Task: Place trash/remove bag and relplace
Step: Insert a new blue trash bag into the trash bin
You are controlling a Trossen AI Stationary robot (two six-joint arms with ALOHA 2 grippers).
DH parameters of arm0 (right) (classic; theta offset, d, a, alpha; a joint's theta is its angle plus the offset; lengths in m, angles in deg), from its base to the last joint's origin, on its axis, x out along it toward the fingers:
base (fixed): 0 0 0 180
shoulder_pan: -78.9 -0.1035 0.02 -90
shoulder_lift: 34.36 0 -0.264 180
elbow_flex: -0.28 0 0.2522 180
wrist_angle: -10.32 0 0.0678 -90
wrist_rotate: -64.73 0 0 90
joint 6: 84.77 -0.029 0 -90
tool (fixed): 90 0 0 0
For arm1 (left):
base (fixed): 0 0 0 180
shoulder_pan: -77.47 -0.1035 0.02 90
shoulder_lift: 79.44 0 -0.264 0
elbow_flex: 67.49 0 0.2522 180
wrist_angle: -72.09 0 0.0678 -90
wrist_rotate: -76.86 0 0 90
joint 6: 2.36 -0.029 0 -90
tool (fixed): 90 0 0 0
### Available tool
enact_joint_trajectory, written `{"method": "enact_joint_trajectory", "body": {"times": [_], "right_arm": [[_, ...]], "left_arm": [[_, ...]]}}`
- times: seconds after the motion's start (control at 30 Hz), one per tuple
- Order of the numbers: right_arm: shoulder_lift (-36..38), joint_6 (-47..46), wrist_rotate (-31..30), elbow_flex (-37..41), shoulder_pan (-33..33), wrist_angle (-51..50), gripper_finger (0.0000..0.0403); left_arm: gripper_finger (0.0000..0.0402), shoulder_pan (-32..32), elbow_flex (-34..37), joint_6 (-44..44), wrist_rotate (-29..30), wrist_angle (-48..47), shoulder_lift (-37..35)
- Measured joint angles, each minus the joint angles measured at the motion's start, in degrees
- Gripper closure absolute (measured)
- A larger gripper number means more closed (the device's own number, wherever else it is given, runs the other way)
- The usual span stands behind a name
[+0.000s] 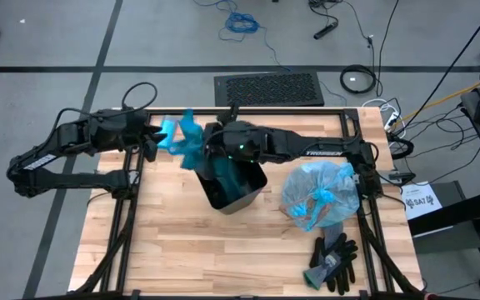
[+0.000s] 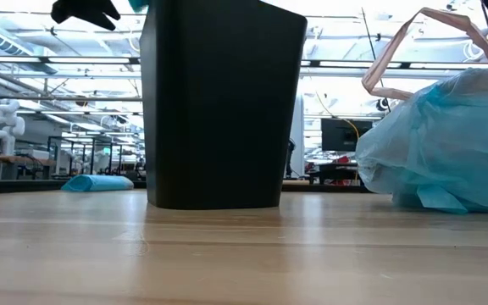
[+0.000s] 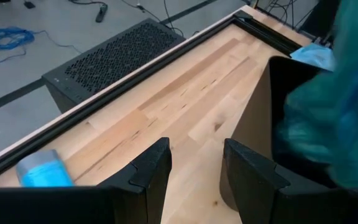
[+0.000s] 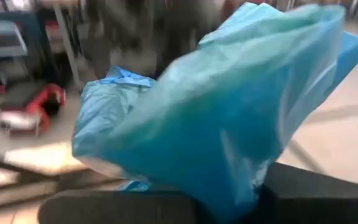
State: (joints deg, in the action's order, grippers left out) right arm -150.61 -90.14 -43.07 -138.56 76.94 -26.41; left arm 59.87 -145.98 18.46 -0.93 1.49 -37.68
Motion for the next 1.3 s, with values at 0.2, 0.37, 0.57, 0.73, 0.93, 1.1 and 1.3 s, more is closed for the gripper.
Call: {"method": "enact_joint_trajectory", "body": {"times": [0.2,0.37,0.57,0.73,0.93,1.1,1.3], "right_arm": [[0.0,-7.37,-1.16,0.04,-2.76,-12.01,0.0403],[0.0,-9.11,-7.01,0.25,-5.41,-15.81,0.0403],[0.58,-7.4,-9.25,5.42,-6.21,-4.56,0.0403],[0.8,-9.53,-8.91,13.53,-6.63,5.49,0.0403],[7.07,-11.22,-3.1,30.34,-6.82,27.07,0.0403],[17.47,-11.13,0.95,47.76,-6.16,41.06,0.0403],[23.01,-10.41,4.75,58.19,-4.69,47.55,0.0403]], "left_arm": [[0.0249,0.0,0.0,0.03,0.01,-0.87,0.02],[0.0249,0.0,0.0,-0.02,0.0,-2.43,0.04],[0.0249,0.0,0.0,0.01,0.0,-3.16,-0.25],[0.0249,0.0,0.0,1.39,-0.66,-5.46,-1.23],[0.0249,0.0,0.0,2.89,-1.8,-6.88,-2.97],[0.0249,0.0,-0.01,4.36,-2.7,-6.8,-4.26],[0.0249,0.0,-0.02,4.28,-4.37,-6.29,-4.42]]}}
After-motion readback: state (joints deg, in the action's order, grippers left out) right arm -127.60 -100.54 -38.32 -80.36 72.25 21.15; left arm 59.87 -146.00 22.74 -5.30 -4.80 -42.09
